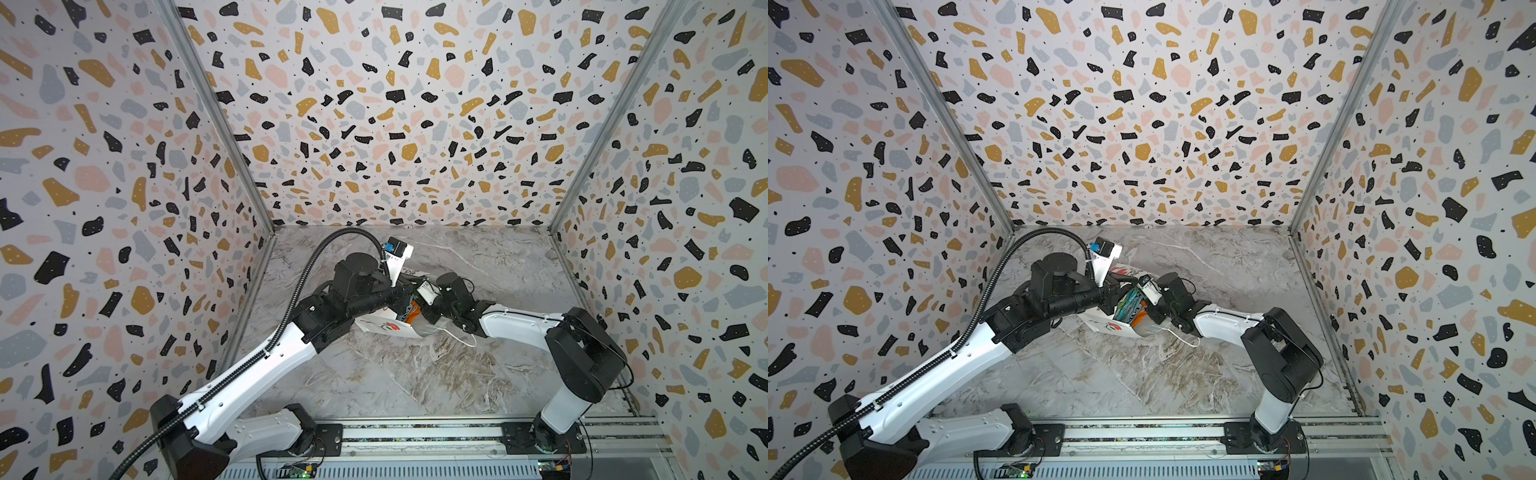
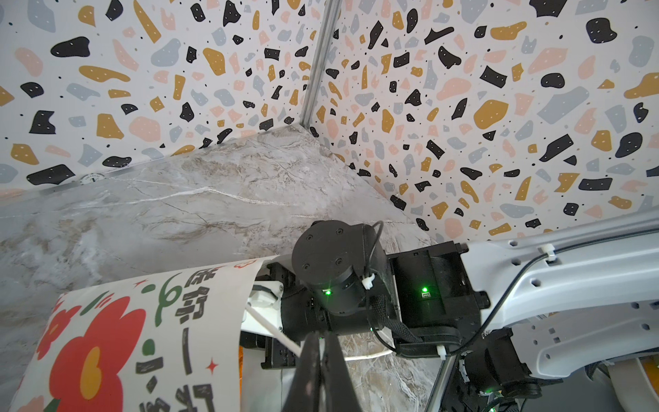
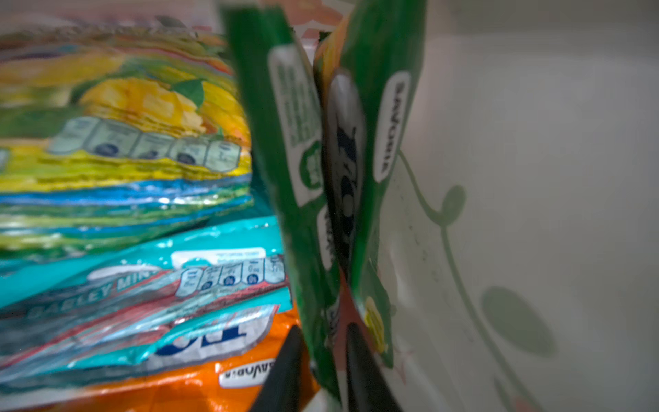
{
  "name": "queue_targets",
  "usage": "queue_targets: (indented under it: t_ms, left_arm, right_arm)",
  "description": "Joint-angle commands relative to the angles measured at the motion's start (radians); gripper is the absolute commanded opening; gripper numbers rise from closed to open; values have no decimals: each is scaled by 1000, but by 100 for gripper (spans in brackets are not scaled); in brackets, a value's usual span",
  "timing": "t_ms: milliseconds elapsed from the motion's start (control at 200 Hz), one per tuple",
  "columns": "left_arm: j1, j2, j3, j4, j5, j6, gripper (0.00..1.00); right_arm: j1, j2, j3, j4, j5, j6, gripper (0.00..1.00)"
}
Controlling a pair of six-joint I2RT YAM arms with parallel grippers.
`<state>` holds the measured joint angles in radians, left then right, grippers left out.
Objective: Take the snacks out of the paper bag
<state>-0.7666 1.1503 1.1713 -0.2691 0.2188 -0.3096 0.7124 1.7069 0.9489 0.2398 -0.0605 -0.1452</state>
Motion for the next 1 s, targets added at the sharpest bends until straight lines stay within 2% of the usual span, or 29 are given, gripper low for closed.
queue_targets:
  t_ms: [0, 45, 220, 636, 846, 996]
  left_arm:
    - [-10, -32, 5, 71, 52, 2, 0]
    - [-9, -33, 4, 71, 49, 3, 0]
    - [-10, -34, 2, 62, 27, 5, 0]
    - [-10, -14, -2, 46, -97, -6, 0]
    - [-10, -8, -5, 48, -120, -15, 0]
    - [-9, -9, -4, 48, -124, -16, 0]
  right_arm:
    - [-12, 2, 45, -1, -1, -8, 8]
    - [-13, -2, 43, -5, -6, -7, 0]
    - [-12, -78, 2, -18, -17, 7, 0]
    - [-11, -337, -102, -165, -124, 59, 0]
    - [-13, -504, -167, -233, -124, 110, 0]
    - [-13, -636, -151, -329, -143, 140, 0]
